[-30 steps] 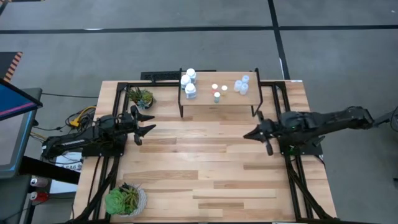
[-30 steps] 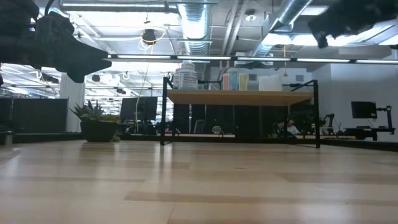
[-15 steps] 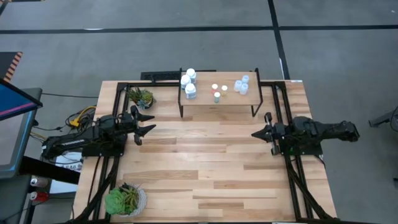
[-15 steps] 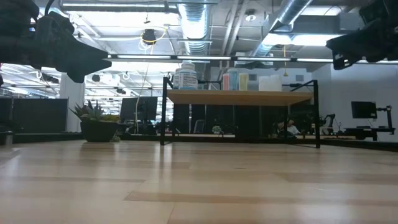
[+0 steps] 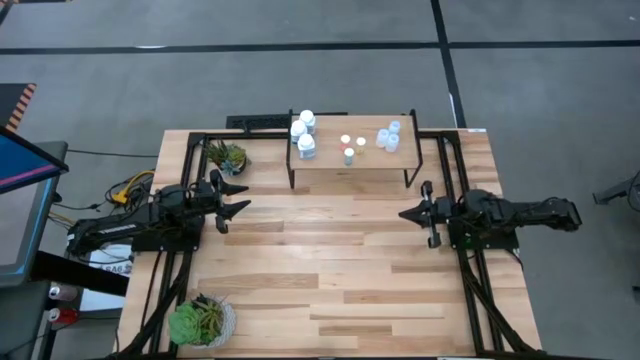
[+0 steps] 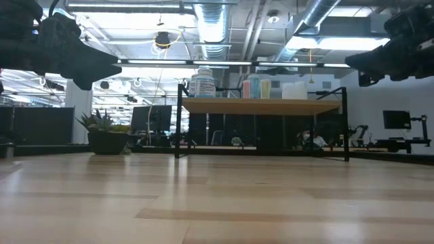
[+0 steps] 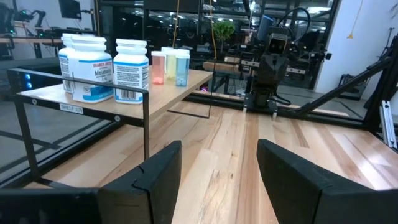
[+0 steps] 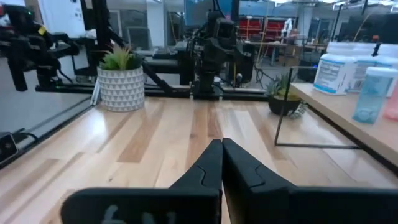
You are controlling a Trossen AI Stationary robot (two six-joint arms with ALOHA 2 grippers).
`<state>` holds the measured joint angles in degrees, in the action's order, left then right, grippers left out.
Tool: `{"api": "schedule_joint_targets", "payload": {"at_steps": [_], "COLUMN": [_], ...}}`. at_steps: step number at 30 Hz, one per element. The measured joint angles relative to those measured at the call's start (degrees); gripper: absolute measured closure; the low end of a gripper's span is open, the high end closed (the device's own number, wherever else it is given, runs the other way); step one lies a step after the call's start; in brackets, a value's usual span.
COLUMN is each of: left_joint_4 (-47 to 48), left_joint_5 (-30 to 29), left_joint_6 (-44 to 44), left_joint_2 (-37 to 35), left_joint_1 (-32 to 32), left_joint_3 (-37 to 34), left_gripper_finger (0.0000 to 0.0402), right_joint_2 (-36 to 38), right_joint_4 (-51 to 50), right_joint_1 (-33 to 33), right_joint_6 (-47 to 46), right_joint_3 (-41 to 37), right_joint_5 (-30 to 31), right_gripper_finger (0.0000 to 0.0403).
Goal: Pick and place medicine bottles onto shelf by color
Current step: Return to Home Position
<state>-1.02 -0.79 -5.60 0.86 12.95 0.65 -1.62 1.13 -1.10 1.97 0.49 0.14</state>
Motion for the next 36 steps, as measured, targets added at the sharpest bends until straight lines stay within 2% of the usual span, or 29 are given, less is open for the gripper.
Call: {"api": "schedule_joint_targets", "payload": {"at_steps": [36], "left_joint_4": [0.02], "left_joint_5": [-0.01], "left_joint_6": [0.02], "left_joint_2": [0.0], "left_joint_1": [0.0], "left_joint_3": [0.01], "left_gripper_finger": [0.0205], "right_joint_2": [0.03], "right_joint_4": [-0.42], "right_joint_1": [0.17], "right_joint_6": [-0.02], "right_joint_3": [-0.13], "right_joint_5": [-0.04], "right_gripper_finger": [0.0375]}}
